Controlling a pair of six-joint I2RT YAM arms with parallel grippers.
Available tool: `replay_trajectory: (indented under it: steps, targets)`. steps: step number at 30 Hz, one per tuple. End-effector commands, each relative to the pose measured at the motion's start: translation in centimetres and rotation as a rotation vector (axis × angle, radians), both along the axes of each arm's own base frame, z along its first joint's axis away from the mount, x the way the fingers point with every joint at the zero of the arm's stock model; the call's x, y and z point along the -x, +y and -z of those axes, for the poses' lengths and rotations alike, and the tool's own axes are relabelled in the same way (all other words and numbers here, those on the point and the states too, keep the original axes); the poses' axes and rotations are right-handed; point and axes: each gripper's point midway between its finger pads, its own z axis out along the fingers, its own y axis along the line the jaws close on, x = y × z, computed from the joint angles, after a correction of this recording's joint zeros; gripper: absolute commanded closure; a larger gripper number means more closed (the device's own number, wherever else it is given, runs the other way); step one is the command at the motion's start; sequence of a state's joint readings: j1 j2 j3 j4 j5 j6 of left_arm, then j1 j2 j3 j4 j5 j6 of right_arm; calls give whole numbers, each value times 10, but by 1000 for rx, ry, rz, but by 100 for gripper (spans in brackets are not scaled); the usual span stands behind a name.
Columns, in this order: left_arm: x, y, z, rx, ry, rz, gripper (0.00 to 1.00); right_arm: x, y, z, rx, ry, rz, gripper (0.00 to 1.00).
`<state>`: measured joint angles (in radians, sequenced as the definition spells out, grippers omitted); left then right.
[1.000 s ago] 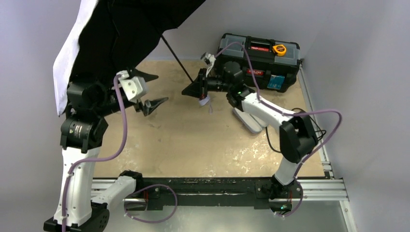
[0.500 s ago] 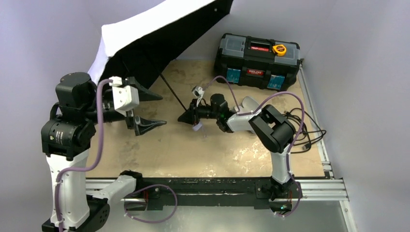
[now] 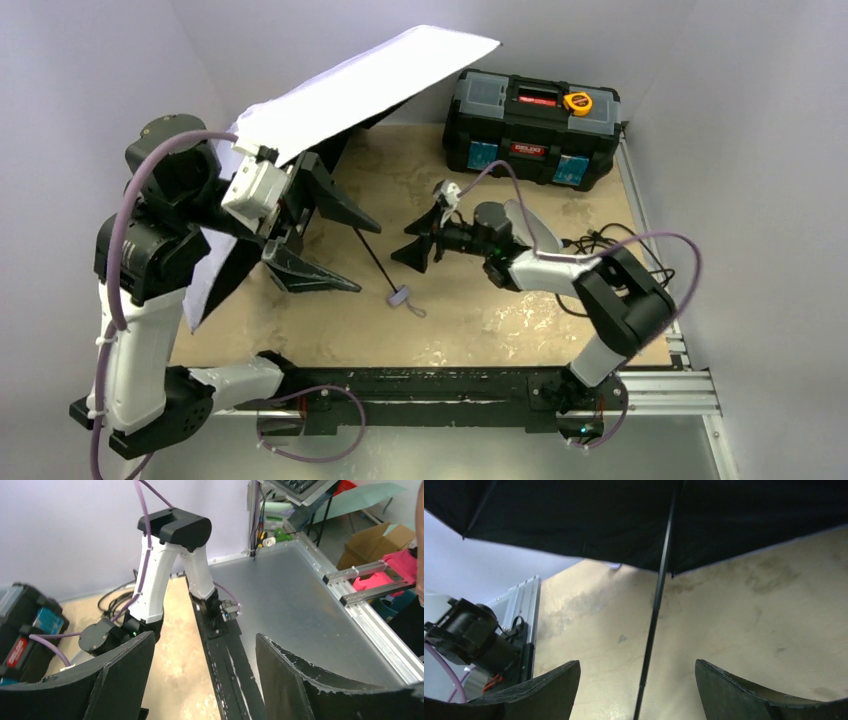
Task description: Open the umbrella
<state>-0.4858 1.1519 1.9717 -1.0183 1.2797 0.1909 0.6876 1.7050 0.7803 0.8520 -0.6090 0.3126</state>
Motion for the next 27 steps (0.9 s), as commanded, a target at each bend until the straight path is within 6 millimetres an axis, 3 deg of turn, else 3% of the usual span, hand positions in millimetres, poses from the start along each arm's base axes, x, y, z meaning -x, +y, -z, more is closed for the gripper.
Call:
replay_trajectory:
  steps: [1,5,8,12,15,18,21,25,27]
  targets:
    - [4,-15,-47,106,-69,100,27,-2,-32,-37,11,-102,65,14]
    - [-14,-27,-89,195,-127,54,27,3,-58,-69,14,-140,117,10]
    - [-38,-28,-129,293,-217,-88,26,7,-74,-98,10,-175,149,7]
    - [-52,-15,-167,400,-417,-248,25,14,-84,-118,42,-229,157,6]
    - [-77,8,-188,450,-505,-494,19,21,-90,-133,30,-255,161,6]
    - [-107,43,-181,398,-509,-751,16,22,-97,-150,37,-252,188,4]
    - [-131,78,-152,281,-491,-970,14,21,-104,-177,11,-228,217,1]
    - [-138,124,-118,145,-487,-1196,13,24,-116,-214,-42,-254,253,1]
    - [-133,144,-106,127,-471,-1285,13,23,-117,-209,3,-258,251,1]
